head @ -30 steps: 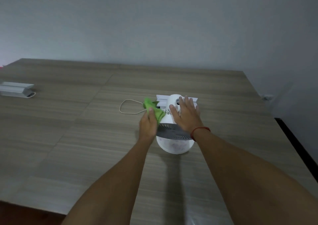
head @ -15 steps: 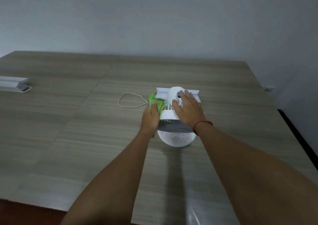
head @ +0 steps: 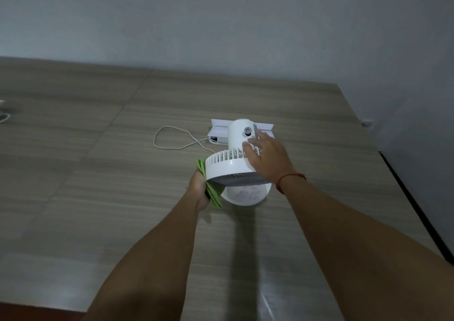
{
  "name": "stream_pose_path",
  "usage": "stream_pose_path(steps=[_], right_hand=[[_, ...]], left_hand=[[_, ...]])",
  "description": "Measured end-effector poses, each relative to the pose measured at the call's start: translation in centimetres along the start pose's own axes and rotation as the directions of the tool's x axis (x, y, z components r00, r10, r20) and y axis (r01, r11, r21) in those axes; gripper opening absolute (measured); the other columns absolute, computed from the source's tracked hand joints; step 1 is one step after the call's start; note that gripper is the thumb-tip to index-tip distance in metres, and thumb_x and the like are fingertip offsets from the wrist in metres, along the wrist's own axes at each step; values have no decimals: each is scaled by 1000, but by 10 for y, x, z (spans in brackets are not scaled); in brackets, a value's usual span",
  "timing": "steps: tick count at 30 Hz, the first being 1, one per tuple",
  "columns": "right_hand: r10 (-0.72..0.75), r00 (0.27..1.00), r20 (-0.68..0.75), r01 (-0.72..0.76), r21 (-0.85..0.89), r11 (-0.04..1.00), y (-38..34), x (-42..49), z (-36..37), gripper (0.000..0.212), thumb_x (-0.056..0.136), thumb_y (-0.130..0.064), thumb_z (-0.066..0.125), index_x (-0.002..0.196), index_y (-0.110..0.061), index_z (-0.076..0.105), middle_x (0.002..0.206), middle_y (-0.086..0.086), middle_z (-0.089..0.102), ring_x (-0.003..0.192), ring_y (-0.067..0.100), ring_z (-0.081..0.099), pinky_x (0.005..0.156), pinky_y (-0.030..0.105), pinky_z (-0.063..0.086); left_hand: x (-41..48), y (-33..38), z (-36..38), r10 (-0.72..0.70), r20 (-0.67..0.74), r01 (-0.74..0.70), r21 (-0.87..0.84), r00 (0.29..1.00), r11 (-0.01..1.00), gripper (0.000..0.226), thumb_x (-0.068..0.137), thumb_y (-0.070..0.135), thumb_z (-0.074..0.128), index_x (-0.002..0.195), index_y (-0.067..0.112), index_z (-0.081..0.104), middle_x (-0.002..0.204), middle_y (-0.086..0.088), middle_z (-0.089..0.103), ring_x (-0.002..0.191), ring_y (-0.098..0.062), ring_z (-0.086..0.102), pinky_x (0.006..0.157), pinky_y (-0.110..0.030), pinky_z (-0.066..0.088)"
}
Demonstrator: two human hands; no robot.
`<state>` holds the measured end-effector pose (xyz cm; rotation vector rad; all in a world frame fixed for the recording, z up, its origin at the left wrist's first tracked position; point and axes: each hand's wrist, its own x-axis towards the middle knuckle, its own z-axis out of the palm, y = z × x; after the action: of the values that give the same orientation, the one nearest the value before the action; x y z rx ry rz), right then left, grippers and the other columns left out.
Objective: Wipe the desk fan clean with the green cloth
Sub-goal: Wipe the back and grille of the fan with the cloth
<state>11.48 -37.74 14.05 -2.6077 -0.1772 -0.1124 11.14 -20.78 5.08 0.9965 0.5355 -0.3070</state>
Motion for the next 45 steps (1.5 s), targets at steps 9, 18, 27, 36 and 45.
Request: stream_pose_path(steps=[9, 18, 27, 36, 45], right_hand=[[37, 995, -88, -37, 2, 999, -17, -8, 8, 40, 95, -33, 45, 112, -6, 68, 147, 10, 47, 116, 31, 57, 96, 36, 42], [53, 995, -86, -51, 24, 998, -17, -12, 8, 43, 95, -34, 43, 110, -1, 67, 136, 11, 55, 116, 32, 55, 95, 37, 40], [74, 991, -109, -67, 69, 995, -10, -7, 2, 41, 92, -35, 49, 109, -4, 69, 146, 5, 50, 118, 30, 56, 99, 37, 42], [117, 988, -96, -105, 126, 986, -8, -5, 1, 44, 92, -39, 48, 121, -12, 65, 148, 3, 46, 130, 23, 50, 109, 36, 38], [114, 983, -142, -101, 98, 990, -22, -11, 3, 40, 94, -32, 46, 116, -4, 63, 124, 16, 63, 115, 33, 56, 93, 37, 44]], left_hand=[[-35, 16, 25, 476, -293, -341, 410, 829, 846, 55, 103, 38, 24, 117, 3, 64, 110, -13, 61, 101, -24, 55, 91, -31, 41], [-28, 25, 27, 489, -187, -345, 503, 852, 792, 50, 103, 38, 27, 108, 8, 67, 103, -10, 63, 96, -24, 58, 83, -29, 41], [19, 15, -1, 55, -63, -49, 96, 997, 994, 51, 92, 51, 41, 116, 16, 70, 126, -13, 66, 118, -33, 60, 108, -54, 42], [12, 10, -6, 93, -111, -84, 85, 990, 993, 60, 86, 58, 48, 123, 16, 67, 124, -13, 69, 114, -32, 65, 103, -51, 49], [-52, 21, 23, 596, 65, -507, 602, 801, 617, 50, 102, 44, 28, 127, 15, 61, 124, -8, 66, 115, -23, 60, 103, -38, 45]])
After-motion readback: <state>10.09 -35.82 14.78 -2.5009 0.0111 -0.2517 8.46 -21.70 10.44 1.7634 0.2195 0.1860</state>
